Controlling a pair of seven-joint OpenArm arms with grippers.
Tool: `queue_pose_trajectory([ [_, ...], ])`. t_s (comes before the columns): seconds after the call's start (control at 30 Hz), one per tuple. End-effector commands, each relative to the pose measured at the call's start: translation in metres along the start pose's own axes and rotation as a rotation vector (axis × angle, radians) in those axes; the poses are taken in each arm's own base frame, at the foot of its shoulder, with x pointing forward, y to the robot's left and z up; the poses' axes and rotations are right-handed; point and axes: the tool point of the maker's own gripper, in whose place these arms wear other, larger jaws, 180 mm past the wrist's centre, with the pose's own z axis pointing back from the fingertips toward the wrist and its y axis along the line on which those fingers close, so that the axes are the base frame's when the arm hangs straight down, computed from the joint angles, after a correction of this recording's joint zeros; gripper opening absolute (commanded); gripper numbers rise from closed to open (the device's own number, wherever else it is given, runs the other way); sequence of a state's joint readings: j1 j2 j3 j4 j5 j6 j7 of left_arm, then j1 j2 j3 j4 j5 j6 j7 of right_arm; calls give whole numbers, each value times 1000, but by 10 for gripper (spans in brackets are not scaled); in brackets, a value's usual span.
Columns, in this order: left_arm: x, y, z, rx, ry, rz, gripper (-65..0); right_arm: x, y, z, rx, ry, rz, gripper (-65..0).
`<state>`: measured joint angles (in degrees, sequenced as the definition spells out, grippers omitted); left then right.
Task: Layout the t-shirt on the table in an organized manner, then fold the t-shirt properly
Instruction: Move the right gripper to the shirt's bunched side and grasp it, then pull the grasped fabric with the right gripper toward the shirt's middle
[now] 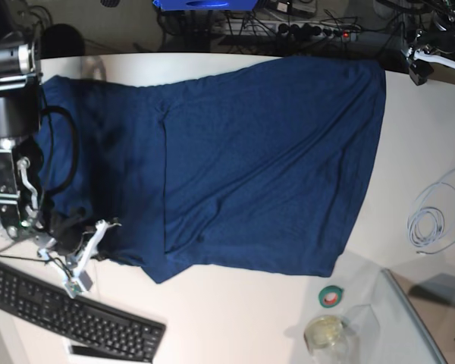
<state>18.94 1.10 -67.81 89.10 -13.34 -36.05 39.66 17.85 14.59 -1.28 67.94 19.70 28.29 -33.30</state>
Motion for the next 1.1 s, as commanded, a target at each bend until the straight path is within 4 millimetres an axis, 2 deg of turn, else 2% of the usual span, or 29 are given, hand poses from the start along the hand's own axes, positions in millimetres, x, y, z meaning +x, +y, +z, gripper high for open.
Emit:
queue_pose_trajectory([
  [0.0, 15, 4, 4, 9, -45, -16, -115, 24, -9, 15, -30, -64, 28, -642],
  [0.2, 16, 2, 2, 3, -47, -19, -115, 47, 37, 56, -14, -156, 152, -642],
  [0.4, 22, 6, 3, 9, -53, -31, -115, 72, 50, 99, -61, -267, 181, -642],
  [0.53, 25, 9, 4, 15, -59, -35, -115, 76, 64, 112, -46, -280, 250, -642],
  [0.63, 25, 9, 4, 15, -59, -35, -115, 73, 70, 104, -24, -264, 234, -642],
  [0.77, 25, 8, 4, 14, -59, -36, -115, 52, 59, 67, 15, -199, 111, -620],
  [0.87, 24, 9, 4, 16, -57, -36, -115, 26, 45, 28, 52, -99, 2, -503],
  [0.93, 22, 11, 5, 19, -53, -37, -115, 7, 39, 3, 79, -20, -67, -365],
  [1.0, 21, 11, 6, 20, -50, -38, -115, -1, 35, -11, 93, 3, -114, -263],
  [1.07, 21, 12, 6, 21, -51, -37, -115, -2, 33, -20, 102, -20, -153, -246],
])
